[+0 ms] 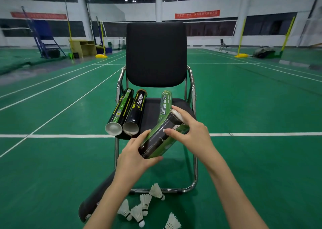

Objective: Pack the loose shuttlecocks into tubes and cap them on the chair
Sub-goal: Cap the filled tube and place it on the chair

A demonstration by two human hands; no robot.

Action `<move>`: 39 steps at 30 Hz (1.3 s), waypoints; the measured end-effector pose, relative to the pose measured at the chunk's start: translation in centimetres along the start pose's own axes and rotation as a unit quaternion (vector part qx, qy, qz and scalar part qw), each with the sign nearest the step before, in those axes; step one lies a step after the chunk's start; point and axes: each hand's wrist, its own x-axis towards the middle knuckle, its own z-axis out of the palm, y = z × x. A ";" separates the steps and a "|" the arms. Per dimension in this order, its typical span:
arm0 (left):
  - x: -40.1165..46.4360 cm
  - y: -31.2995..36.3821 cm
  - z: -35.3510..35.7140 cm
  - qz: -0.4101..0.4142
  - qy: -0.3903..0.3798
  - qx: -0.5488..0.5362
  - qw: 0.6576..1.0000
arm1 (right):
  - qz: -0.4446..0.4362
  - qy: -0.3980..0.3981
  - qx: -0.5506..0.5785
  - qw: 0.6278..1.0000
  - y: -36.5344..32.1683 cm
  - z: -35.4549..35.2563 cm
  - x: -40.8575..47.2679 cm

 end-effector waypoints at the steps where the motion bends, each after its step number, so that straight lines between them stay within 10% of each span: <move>1: 0.0 0.1 0.1 0.000 0.001 -0.001 1.000 | 0.001 -0.005 0.020 1.000 0.1 0.0 0.0; 10: 0.2 1.5 1.0 -0.050 -0.053 -0.132 0.989 | 0.024 0.010 0.277 0.961 0.7 1.1 -1.2; 39: 1.2 1.7 1.2 0.159 -0.088 -0.149 0.972 | -0.010 -0.119 0.190 0.974 1.2 2.1 -2.1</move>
